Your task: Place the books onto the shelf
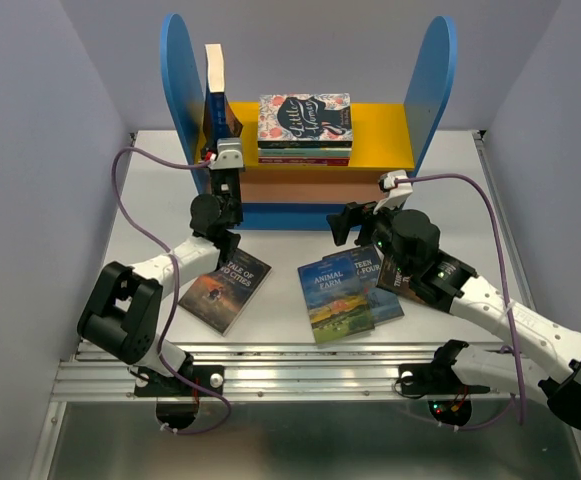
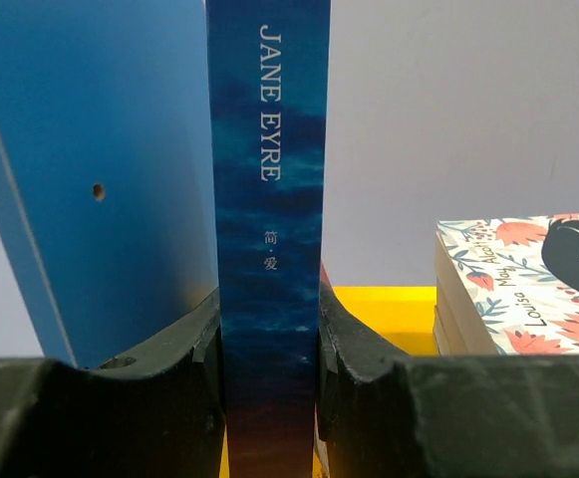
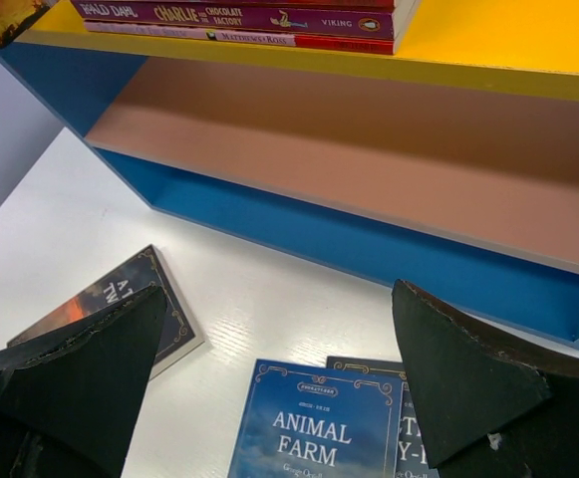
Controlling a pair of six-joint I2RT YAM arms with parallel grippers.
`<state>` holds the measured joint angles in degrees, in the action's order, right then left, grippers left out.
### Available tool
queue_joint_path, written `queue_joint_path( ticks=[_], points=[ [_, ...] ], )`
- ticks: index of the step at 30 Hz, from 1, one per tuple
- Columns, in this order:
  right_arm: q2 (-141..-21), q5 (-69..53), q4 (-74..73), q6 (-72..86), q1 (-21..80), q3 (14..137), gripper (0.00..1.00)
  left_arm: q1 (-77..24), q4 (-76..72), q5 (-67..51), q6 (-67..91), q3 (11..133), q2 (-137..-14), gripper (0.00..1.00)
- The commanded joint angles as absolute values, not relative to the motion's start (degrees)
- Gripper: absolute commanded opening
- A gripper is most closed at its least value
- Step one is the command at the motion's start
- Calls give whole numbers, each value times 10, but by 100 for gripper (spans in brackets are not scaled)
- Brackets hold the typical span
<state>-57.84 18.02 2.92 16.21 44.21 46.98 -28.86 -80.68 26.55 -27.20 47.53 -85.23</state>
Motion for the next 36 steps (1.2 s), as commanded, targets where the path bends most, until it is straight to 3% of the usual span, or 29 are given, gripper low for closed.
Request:
queue_joint_path(
  ticks=[1, 7, 9, 20, 21, 24, 29, 36],
  points=[
    [-581, 182, 43, 150, 439, 475, 100, -289, -1193, 331, -240, 449, -866, 0],
    [-583, 181, 42, 149, 439, 474, 100, -289, -1193, 368, -225, 425, -863, 0],
    [-584, 182, 43, 149, 439, 475, 100, -288, -1193, 394, -224, 426, -865, 14],
    [-584, 183, 43, 146, 439, 474, 100, -289, -1193, 432, -266, 445, -882, 27],
    [-586, 184, 43, 147, 439, 474, 100, -289, -1193, 436, -265, 445, -882, 27],
    [-587, 183, 43, 147, 439, 475, 100, -289, -1167, 425, -255, 439, -864, 8],
    [-585, 181, 43, 147, 439, 475, 100, -278, -1020, 369, -184, 446, -823, 8],
    [-584, 179, 42, 148, 439, 472, 100, -265, -951, 331, -163, 457, -807, 7]
  ],
)
